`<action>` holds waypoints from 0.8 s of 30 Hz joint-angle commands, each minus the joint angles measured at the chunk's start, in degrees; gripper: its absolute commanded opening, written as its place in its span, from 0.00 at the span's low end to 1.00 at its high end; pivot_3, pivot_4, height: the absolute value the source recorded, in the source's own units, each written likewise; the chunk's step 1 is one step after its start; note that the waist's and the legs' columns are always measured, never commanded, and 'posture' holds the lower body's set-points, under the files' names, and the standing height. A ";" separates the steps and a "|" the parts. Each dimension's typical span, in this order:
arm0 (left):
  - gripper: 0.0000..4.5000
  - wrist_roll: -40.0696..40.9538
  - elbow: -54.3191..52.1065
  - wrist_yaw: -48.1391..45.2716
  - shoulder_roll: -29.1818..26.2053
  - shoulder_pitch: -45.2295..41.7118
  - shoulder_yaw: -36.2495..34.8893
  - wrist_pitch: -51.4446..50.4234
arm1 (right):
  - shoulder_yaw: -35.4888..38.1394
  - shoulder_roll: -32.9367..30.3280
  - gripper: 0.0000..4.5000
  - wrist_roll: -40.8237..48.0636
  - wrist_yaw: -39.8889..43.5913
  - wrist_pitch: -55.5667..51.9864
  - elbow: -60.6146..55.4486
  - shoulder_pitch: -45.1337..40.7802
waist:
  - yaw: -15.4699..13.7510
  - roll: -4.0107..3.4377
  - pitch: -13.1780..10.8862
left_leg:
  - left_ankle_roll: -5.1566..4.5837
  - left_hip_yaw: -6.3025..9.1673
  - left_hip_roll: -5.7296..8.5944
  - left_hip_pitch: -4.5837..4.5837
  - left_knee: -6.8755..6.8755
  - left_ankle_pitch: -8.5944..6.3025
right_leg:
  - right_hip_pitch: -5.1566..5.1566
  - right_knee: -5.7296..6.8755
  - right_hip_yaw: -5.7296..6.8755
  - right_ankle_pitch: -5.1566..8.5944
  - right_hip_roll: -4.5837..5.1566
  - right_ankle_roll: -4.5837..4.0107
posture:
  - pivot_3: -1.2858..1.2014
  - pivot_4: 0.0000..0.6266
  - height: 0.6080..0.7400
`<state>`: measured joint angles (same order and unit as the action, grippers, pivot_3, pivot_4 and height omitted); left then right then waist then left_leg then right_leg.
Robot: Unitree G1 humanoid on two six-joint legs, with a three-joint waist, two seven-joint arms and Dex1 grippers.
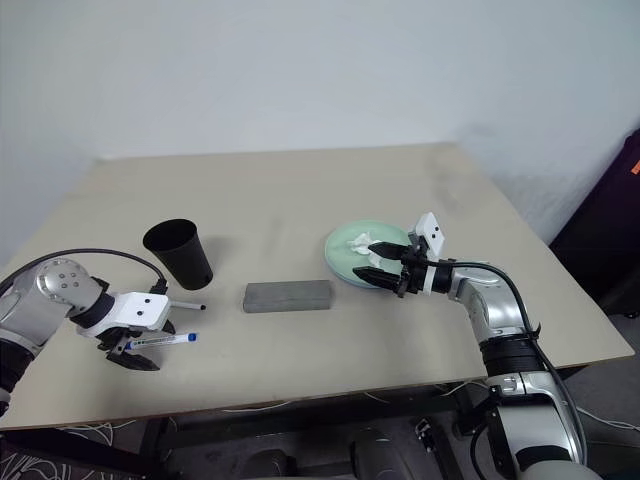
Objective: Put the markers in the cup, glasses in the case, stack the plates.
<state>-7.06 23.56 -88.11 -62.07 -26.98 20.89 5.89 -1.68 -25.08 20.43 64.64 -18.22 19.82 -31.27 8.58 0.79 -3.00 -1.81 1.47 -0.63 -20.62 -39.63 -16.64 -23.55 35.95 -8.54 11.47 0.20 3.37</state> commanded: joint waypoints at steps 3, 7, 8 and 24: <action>0.73 -3.50 2.60 0.98 0.35 -1.09 0.33 2.03 | 0.83 -0.08 0.85 0.82 -0.37 0.12 -2.42 -0.79 | 0.01 -0.02 0.01 | 0.00 -0.01 0.00 0.08 0.00 0.01 | 0.03 0.10 -0.01 0.00 -0.01 -0.01 | 0.52 0.00 1.00; 0.48 -3.88 3.31 1.16 0.63 -1.30 0.11 2.76 | 0.96 -0.10 0.85 0.95 -0.53 0.11 -2.79 -0.37 | 0.06 -0.04 0.01 | -0.03 -0.02 0.00 0.18 -0.01 0.02 | 0.03 0.27 -0.02 0.00 -0.03 -0.02 | 0.52 0.00 1.00; 0.40 -3.93 3.41 1.25 0.66 -1.35 0.08 2.92 | 1.01 -0.09 0.85 1.09 -0.48 0.03 -2.88 -0.32 | 0.07 -0.06 0.00 | -0.03 -0.02 0.00 0.20 -0.01 0.02 | 0.03 0.31 -0.03 0.00 -0.03 -0.02 | 0.52 0.00 1.00; 0.02 3.31 -0.57 -2.34 0.52 -1.04 -4.81 0.75 | 1.59 -0.06 0.85 4.85 3.18 -2.32 -4.96 -1.11 | 0.03 -0.02 -0.01 | -0.04 -0.09 0.00 0.06 -0.15 0.03 | -0.20 0.63 -0.10 0.04 -0.04 -0.03 | 0.52 0.00 1.00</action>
<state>-5.57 24.80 -89.74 -60.86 -27.60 18.60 7.11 -1.60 -25.07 23.10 66.83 -20.26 17.49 -30.83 8.60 0.78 -3.01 -1.84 1.37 -0.62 -20.60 -39.79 -16.61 -23.77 36.57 -8.65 11.52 0.17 3.35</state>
